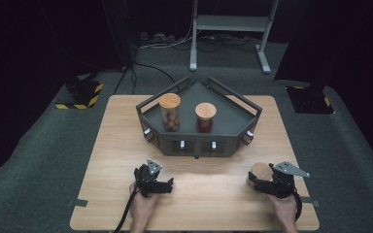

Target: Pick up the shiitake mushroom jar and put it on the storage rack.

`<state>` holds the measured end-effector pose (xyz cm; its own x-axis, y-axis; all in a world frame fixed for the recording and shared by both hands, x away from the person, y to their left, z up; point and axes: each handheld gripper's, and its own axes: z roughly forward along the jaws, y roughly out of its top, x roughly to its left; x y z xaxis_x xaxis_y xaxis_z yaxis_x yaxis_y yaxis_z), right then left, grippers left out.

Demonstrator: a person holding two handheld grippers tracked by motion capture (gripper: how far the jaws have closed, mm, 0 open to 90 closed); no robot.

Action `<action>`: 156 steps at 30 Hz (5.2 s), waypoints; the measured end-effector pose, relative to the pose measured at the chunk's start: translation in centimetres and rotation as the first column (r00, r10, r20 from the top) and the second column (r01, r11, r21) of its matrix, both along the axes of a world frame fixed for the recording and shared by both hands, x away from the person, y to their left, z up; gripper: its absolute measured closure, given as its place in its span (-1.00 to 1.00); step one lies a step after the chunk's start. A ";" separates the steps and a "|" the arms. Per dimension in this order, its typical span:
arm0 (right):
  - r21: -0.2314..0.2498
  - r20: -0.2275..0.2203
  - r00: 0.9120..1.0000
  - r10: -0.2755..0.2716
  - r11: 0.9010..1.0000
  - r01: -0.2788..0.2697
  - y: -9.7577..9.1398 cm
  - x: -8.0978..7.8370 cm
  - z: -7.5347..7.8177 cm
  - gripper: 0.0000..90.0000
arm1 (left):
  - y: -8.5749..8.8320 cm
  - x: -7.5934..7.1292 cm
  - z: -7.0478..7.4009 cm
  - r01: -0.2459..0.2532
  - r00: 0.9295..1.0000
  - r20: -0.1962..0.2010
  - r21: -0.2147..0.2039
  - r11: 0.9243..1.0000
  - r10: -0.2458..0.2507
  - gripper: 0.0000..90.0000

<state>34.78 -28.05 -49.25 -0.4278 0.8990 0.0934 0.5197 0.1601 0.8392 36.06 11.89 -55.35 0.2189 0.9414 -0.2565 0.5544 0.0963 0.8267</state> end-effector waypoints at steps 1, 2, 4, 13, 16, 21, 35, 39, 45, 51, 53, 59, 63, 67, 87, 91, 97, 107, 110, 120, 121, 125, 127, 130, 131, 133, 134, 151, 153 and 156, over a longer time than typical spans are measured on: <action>-0.001 -0.001 1.000 0.000 1.000 0.000 0.0 0.0 -0.1 -0.82 | 0.0 0.0 0.0 0.000 1.000 0.000 -0.001 1.000 0.000 -0.96; -0.003 -0.003 1.000 0.000 1.000 0.000 -0.1 0.0 -0.1 -0.82 | 0.0 0.0 0.0 0.000 1.000 0.000 0.000 1.000 0.000 -0.96; -0.003 -0.008 1.000 -0.001 1.000 0.001 -0.1 -0.1 -0.2 -0.82 | 0.0 0.0 0.0 0.000 1.000 0.000 0.000 1.000 0.000 -0.96; -0.018 -0.019 1.000 0.001 1.000 -0.002 -0.1 -0.5 -0.9 -0.82 | 0.0 0.0 0.0 0.000 1.000 0.000 0.000 1.000 0.000 -0.96; -0.019 -0.024 1.000 0.000 1.000 -0.001 -0.2 -0.7 -1.1 -0.82 | 0.0 0.0 0.0 0.000 1.000 0.000 0.000 1.000 0.000 -0.96; -0.020 -0.036 0.999 -0.001 1.000 0.000 -0.3 -0.9 -1.6 -0.82 | 0.0 0.0 0.0 0.000 1.000 0.000 -0.001 1.000 0.000 -0.96; -0.027 -0.061 0.998 -0.014 1.000 0.012 -0.3 -1.0 -2.6 -0.79 | 0.0 0.0 0.0 0.000 1.000 0.000 -0.001 1.000 0.000 -0.96; -0.031 -0.065 0.998 -0.015 0.999 0.013 -0.2 -0.9 -2.7 -0.78 | 0.0 0.0 0.0 0.000 1.000 0.000 0.000 1.000 0.000 -0.96; -0.030 -0.071 0.997 -0.028 0.999 0.026 -0.2 -0.7 -3.0 -0.76 | 0.0 0.0 0.0 0.000 1.000 0.000 0.000 1.000 0.000 -0.96; -0.031 -0.077 0.996 -0.032 0.999 0.030 0.0 -0.5 -3.3 -0.74 | 0.0 0.0 0.0 0.000 1.000 0.000 0.000 1.000 0.000 -0.96; -0.031 -0.077 0.996 -0.035 0.999 0.033 0.1 -0.4 -3.4 -0.73 | 0.0 0.0 0.0 0.000 1.000 0.000 0.000 1.000 0.000 -0.96; -0.032 -0.072 0.996 -0.046 0.998 0.044 0.2 -0.2 -3.6 -0.70 | 0.0 0.0 0.0 0.000 1.000 0.000 0.000 1.000 0.000 -0.96; -0.033 -0.068 0.996 -0.054 0.998 0.052 0.2 -0.1 -3.7 -0.67 | 0.0 0.0 0.0 0.000 1.000 0.001 -0.001 1.000 0.000 -0.96; -0.036 -0.069 0.996 -0.057 0.998 0.055 0.3 -0.1 -3.8 -0.66 | 0.0 0.0 0.0 0.000 1.000 0.000 -0.001 1.000 0.000 -0.96; -0.057 -0.060 0.996 -0.073 0.996 0.070 0.7 0.0 -4.2 -0.57 | 0.0 0.0 0.0 0.000 1.000 0.001 -0.001 1.000 0.000 -0.95; -0.060 -0.056 0.995 -0.079 0.995 0.075 0.7 0.0 -4.2 -0.55 | 0.0 0.0 0.0 0.000 1.000 0.001 -0.001 1.000 0.000 -0.96; -0.066 -0.052 0.995 -0.080 0.995 0.077 0.8 0.0 -4.2 -0.53 | 0.0 0.0 0.0 0.004 1.000 -0.001 0.003 1.000 -0.004 -0.96; -0.087 -0.025 0.997 -0.079 0.993 0.076 1.0 -0.2 -4.3 -0.46 | 0.0 -0.1 0.0 0.007 1.000 -0.005 0.006 1.000 -0.007 -0.96; -0.086 -0.017 0.997 -0.077 0.993 0.075 1.0 -0.3 -4.3 -0.46 | 0.0 -0.1 0.0 0.007 1.000 -0.005 0.006 1.000 -0.007 -0.96; -0.091 -0.010 0.996 -0.089 0.992 0.088 1.1 -0.4 -4.3 -0.45 | 0.1 -0.1 0.0 0.007 1.000 -0.005 0.009 1.000 -0.007 -0.96; -0.092 -0.009 0.996 -0.090 0.992 0.088 1.1 -0.4 -4.3 -0.45 | 0.0 -0.1 0.0 0.007 1.000 -0.005 0.006 1.000 -0.007 -0.96; -0.095 -0.011 0.996 -0.092 0.991 0.090 1.0 -0.4 -4.3 -0.45 | 0.1 -0.1 0.0 0.009 1.000 -0.005 0.009 1.000 -0.009 -0.96; -0.099 -0.011 0.995 -0.096 0.991 0.094 0.9 -0.4 -4.3 -0.45 | 0.1 -0.1 0.0 0.008 1.000 -0.005 0.009 1.000 -0.008 -0.95; -0.092 -0.007 0.995 -0.103 0.990 0.102 0.8 -0.4 -4.1 -0.45 | 0.0 -0.1 0.0 0.007 1.000 -0.005 0.006 1.000 -0.007 -0.96; -0.090 -0.005 0.995 -0.103 0.991 0.102 0.7 -0.5 -4.0 -0.45 | 0.0 -0.1 0.0 0.007 1.000 -0.005 0.007 1.000 -0.007 -0.96; -0.089 -0.005 0.995 -0.099 0.991 0.099 0.6 -0.4 -3.9 -0.45 | 0.0 -0.1 0.0 0.007 1.000 -0.005 0.006 1.000 -0.007 -0.96; -0.091 -0.005 0.995 -0.098 0.991 0.097 0.6 -0.4 -3.8 -0.45 | 0.0 -0.1 0.0 0.007 1.000 -0.005 0.006 1.000 -0.007 -0.96; -0.065 -0.013 0.999 -0.044 0.997 0.043 0.8 -0.3 -2.9 -0.44 | 0.0 -0.1 0.0 0.007 1.000 -0.005 0.007 1.000 -0.007 -0.96; -0.066 -0.012 0.999 -0.039 0.997 0.038 0.9 -0.3 -2.7 -0.44 | 0.1 -0.1 0.0 0.008 1.000 -0.005 0.009 1.000 -0.008 -0.96; -0.068 -0.012 0.999 -0.033 0.997 0.032 1.0 -0.2 -2.6 -0.44 | 0.1 -0.1 0.0 0.008 1.000 -0.006 0.009 1.000 -0.008 -0.96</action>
<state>34.57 -27.07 -51.83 -0.3977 0.9168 0.0369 0.5363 0.1996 0.8201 36.00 11.95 -55.33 0.2254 0.9418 -0.2494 0.5597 0.0843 0.8244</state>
